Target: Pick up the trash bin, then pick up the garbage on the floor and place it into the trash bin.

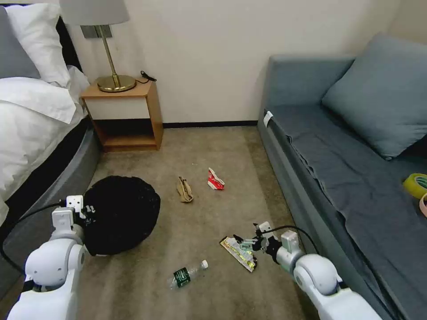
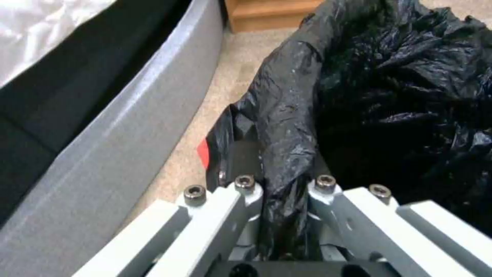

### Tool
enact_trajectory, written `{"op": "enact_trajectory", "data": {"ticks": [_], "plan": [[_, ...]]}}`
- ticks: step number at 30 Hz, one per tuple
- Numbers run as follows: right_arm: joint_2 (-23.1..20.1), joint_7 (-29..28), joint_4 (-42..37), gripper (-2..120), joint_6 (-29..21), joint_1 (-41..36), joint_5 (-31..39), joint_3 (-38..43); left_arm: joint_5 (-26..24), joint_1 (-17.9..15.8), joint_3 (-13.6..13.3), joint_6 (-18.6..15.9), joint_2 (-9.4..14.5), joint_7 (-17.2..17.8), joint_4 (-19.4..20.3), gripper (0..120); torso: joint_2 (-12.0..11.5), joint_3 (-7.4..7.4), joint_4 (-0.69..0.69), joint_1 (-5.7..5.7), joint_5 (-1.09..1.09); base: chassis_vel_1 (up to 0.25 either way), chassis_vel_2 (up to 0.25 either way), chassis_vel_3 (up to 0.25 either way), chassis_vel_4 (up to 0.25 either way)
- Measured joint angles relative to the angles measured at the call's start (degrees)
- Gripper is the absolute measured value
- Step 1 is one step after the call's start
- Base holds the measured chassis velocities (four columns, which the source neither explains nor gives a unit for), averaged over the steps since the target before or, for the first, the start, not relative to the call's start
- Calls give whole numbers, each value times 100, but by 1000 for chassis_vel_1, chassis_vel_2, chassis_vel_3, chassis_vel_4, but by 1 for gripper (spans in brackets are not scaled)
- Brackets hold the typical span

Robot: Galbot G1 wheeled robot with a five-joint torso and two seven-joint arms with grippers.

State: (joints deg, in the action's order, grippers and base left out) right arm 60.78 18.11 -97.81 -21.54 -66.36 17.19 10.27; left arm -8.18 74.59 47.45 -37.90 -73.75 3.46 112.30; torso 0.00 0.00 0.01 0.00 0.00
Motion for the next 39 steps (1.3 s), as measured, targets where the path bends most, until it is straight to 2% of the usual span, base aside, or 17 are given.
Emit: {"op": "enact_trajectory", "data": {"ticks": [6,12,17,20,26,34,39], "plan": [[-301,705,821,100,367,948,-282,-911,209,-34,4,35,-112,-44,-68,4,0,0,-2,0,-1,0,0,0,0],[-281,1223,1545,100,630,1813,-421,-1796,246,-143,-10,-38,-105,-12,-92,4,0,0,-2,0,-1,0,0,0,0],[9,1773,2071,100,915,2566,-693,-2430,258,-221,25,-55,-106,-11,-130,4,0,0,-1,0,-2,0,0,0,0],[530,2070,2649,100,1097,3033,-1032,-2995,302,-241,79,-56,-96,-75,-211,4,0,0,0,0,-2,0,0,0,0],[926,2409,3212,100,1376,3221,-1453,-3453,435,-331,201,17,-9,-172,-436,4,0,0,0,0,-1,0,0,0,0],[774,2709,3212,100,1602,2982,-1861,-3529,440,-377,240,26,21,-175,-625,4,0,0,-3,0,-2,0,0,0,0],[850,2727,3247,100,1661,2854,-1956,-3517,442,-381,233,43,-35,-170,-646,4,0,0,-2,0,-1,0,0,0,0]]}}
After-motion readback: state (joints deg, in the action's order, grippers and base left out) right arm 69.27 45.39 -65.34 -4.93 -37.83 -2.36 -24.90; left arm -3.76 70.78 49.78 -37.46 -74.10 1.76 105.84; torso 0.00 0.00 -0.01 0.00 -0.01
